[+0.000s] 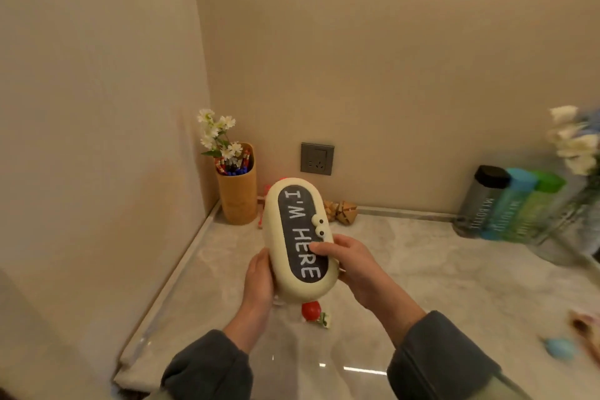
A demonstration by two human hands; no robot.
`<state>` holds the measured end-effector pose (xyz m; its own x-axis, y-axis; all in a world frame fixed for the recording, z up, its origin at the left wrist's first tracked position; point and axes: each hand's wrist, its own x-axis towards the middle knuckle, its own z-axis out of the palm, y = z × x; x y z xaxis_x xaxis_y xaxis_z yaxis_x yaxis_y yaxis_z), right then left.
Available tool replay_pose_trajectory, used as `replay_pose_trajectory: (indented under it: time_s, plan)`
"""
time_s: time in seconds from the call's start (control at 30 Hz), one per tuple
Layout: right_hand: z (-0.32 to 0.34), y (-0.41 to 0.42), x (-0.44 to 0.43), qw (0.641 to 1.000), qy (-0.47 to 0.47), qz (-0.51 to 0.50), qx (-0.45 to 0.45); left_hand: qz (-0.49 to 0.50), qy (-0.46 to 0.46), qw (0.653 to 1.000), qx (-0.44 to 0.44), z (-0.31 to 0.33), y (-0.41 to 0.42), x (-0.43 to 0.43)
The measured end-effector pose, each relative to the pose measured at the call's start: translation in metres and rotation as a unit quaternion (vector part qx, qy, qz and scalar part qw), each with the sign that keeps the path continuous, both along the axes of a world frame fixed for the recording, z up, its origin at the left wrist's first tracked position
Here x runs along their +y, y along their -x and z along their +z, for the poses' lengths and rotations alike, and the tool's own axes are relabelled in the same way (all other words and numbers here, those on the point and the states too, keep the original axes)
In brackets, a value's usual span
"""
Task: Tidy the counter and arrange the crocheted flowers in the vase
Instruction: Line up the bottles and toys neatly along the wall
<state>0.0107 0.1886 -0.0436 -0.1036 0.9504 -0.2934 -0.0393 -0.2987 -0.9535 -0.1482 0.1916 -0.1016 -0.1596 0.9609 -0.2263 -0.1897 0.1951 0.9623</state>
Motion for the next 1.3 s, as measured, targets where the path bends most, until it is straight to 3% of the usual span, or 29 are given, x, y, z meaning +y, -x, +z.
replay_pose_trajectory:
  time_s: [0.2, 0.37, 0.57, 0.73, 1.0, 1.3]
  plan:
    - [0.019, -0.086, 0.022, 0.971, -0.061, 0.012, -0.233, -0.065, 0.038, 0.995, -0.065, 0.011, -0.073, 0.022]
    - [0.010, -0.150, 0.046, 0.887, -0.109, 0.042, -0.447, -0.075, 0.067, 0.992, -0.073, 0.008, -0.137, 0.045]
    - [-0.026, -0.212, 0.084, 0.793, -0.161, 0.087, -0.582, -0.092, 0.147, 0.985, -0.022, -0.012, -0.194, 0.072]
    - [-0.049, -0.249, 0.110, 0.769, -0.176, 0.099, -0.606, -0.101, 0.143, 0.984, 0.044, -0.021, -0.228, 0.083]
    - [-0.059, -0.279, 0.145, 0.737, -0.222, 0.133, -0.625, -0.063, 0.108, 0.991, 0.055, -0.031, -0.265, 0.120]
    - [-0.065, -0.294, 0.175, 0.753, -0.207, 0.143, -0.608, -0.052, 0.097, 0.992, 0.061, -0.035, -0.281, 0.146]
